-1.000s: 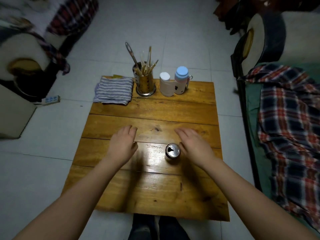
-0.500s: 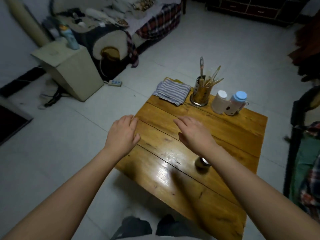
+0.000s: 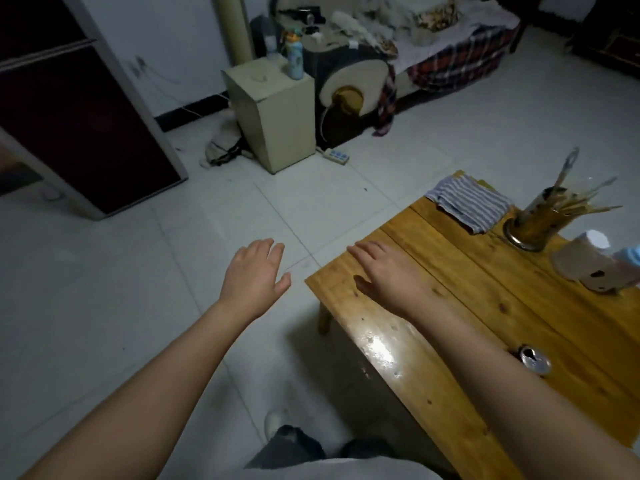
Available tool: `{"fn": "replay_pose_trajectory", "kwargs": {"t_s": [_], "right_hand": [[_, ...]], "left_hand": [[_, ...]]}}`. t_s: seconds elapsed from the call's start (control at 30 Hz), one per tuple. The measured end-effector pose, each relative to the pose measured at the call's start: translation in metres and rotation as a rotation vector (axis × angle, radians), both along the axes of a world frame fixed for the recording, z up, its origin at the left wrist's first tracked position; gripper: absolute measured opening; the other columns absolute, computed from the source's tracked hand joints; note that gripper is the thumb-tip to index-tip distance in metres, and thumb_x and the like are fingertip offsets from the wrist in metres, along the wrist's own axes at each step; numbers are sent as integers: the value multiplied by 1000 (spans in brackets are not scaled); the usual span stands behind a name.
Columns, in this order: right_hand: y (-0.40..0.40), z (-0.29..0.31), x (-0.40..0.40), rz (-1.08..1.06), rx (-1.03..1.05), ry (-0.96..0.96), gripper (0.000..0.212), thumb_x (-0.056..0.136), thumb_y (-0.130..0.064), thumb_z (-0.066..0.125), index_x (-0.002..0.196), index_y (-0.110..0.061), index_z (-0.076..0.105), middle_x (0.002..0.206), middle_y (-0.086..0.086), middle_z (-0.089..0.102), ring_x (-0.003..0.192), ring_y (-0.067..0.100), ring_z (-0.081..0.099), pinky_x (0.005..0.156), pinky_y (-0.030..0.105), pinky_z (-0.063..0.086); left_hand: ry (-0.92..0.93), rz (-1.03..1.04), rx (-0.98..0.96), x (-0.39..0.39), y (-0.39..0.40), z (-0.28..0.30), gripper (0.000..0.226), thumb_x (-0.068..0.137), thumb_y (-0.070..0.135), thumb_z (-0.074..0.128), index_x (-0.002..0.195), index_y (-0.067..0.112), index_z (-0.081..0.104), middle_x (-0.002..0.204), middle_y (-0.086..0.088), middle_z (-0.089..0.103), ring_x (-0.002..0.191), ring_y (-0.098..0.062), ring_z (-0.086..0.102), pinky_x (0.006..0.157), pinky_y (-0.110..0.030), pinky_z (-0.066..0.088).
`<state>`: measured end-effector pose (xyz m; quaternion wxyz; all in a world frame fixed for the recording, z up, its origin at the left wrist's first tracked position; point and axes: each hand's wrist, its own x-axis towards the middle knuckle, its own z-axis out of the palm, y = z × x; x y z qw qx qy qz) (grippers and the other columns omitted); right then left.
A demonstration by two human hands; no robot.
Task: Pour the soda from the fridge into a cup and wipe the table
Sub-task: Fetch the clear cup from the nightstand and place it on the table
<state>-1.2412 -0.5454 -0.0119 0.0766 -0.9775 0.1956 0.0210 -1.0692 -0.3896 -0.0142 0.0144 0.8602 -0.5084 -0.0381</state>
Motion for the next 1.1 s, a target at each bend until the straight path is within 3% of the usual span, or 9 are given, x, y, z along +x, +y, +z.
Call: {"fn": "replay_pose_trajectory", "kwargs": {"t_s": [0.2,0.6,1.1], "right_hand": [[43,-10,62,130,12,31,51,92,-26,48,139,-12,34,144,8,40,133,26,33,104,39,35],[87,-29,159,261,66,95,52,92,-29,47,140,-12,33,144,7,39,134,26,31,105,38,34],[25,-39,269,151,56,62,50,91,-26,50,137,-11,38,142,9,42,133,28,33,102,39,37]], "left_hand": [[64,146,-9,44,64,-9,49,87,30,55,127,2,48,126,-17,54,117,-33,49,98,-41,38],[110,353,8,109,141,-25,52,91,31,49,135,5,41,138,-14,45,127,-30,41,105,-39,31],[93,290,18,242,75,-28,54,93,35,43,140,11,33,145,-9,36,133,-25,33,109,-35,24]]}}
